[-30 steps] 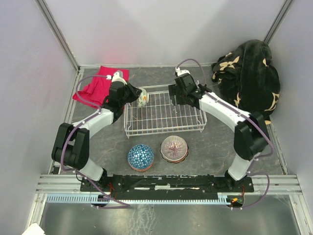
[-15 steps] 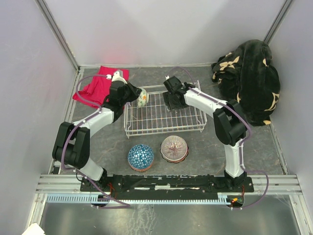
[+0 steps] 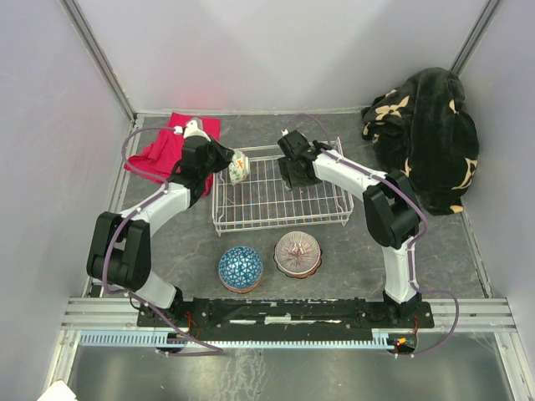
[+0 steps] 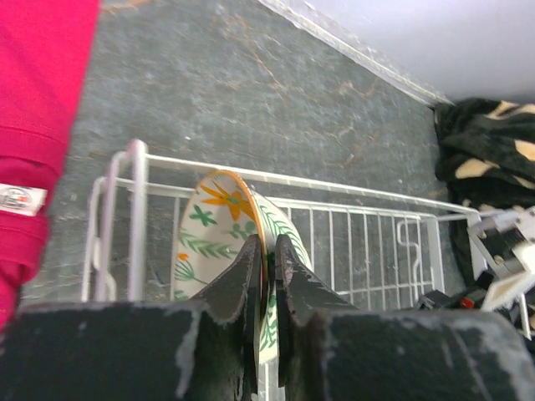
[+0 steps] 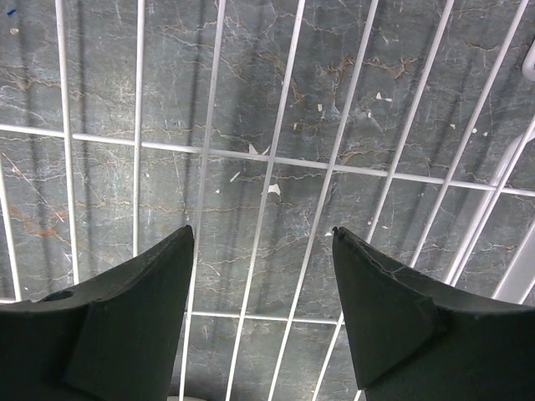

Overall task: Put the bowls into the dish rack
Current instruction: Place the bowl in the dish rack, then adjust the dish rack at the center of the board, then adjust the bowl in the dish rack.

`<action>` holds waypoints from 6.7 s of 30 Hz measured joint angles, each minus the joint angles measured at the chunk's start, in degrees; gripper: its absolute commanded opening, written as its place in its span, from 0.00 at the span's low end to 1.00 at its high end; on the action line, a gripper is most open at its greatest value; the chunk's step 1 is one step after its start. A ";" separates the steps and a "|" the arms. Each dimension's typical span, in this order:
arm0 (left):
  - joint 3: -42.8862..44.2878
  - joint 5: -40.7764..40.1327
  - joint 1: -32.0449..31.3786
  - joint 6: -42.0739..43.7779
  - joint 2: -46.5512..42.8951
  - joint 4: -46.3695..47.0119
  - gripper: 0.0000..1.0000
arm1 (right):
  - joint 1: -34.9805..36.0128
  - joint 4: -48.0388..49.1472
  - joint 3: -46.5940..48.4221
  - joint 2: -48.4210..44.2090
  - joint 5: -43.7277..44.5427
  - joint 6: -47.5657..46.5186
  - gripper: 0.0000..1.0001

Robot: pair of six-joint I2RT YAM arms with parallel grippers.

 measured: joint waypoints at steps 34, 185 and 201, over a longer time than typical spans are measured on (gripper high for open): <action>-1.33 -6.64 2.23 3.61 -7.13 -12.35 0.47 | -0.85 1.75 -0.02 0.00 -4.57 1.05 0.74; 6.91 -20.65 -14.12 13.29 -1.27 -24.48 0.03 | -3.56 34.32 10.95 8.85 -29.66 7.50 0.84; 6.91 -20.68 -14.32 13.53 -1.25 -24.37 0.10 | 0.81 30.12 9.51 8.50 -25.99 1.36 0.93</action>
